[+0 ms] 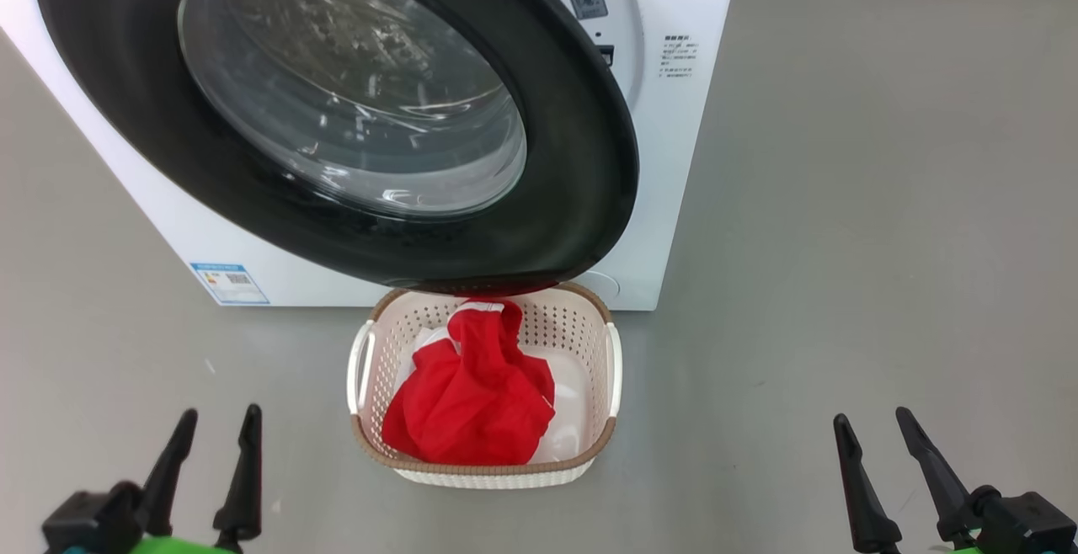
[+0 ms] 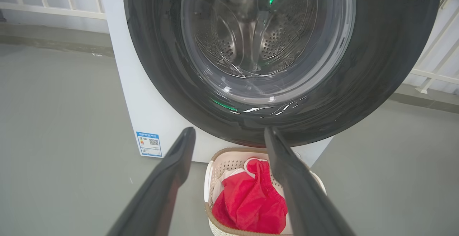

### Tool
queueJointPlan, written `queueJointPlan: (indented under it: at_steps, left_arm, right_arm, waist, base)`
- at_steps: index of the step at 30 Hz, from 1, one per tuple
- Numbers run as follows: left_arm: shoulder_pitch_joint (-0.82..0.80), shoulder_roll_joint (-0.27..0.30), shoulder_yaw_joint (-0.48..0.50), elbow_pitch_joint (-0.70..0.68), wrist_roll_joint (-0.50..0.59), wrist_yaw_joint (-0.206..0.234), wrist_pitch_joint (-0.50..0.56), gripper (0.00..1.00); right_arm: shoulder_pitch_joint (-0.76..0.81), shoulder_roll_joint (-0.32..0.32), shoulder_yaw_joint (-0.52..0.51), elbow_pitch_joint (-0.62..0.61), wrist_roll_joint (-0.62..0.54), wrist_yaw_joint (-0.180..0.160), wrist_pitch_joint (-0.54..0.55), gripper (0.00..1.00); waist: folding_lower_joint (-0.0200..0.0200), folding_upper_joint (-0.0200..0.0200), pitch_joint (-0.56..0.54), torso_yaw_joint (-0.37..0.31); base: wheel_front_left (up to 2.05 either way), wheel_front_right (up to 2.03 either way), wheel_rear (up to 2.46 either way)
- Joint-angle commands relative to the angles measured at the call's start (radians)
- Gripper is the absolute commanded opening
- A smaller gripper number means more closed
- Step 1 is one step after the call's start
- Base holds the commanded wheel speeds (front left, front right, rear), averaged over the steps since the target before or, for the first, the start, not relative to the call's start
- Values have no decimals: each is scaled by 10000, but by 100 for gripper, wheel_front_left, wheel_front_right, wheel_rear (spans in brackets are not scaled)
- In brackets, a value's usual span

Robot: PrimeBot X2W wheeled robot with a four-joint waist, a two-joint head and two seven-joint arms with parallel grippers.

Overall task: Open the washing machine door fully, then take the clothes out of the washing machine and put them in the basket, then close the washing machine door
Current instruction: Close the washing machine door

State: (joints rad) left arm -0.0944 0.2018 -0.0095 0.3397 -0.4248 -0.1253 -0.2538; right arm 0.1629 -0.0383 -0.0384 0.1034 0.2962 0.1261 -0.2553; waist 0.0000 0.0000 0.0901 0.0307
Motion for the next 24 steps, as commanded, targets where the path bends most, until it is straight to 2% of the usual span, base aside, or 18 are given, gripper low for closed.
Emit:
queueJointPlan:
  at_steps: [1, 8, 24]
  left_arm:
    - [14, 153, 466, -309, 141, -54, -80, 100]
    - [548, -17, 751, -666, 418, -54, -80, 100]
    - [610, -282, 801, -849, 653, -54, -80, 100]
  right_arm:
    - [-66, -120, 164, -272, -87, 46, -65, 100]
    - [148, -120, 31, -329, -45, 46, -65, 100]
    - [82, -120, -26, -400, 18, 46, -65, 100]
  waist:
    - [0, 0, -66, -23]
    - [0, 0, -142, -40]
    - [0, 0, -150, 193]
  base:
    - [0, 0, 0]
    - [0, 0, 0]
    - [0, 0, 0]
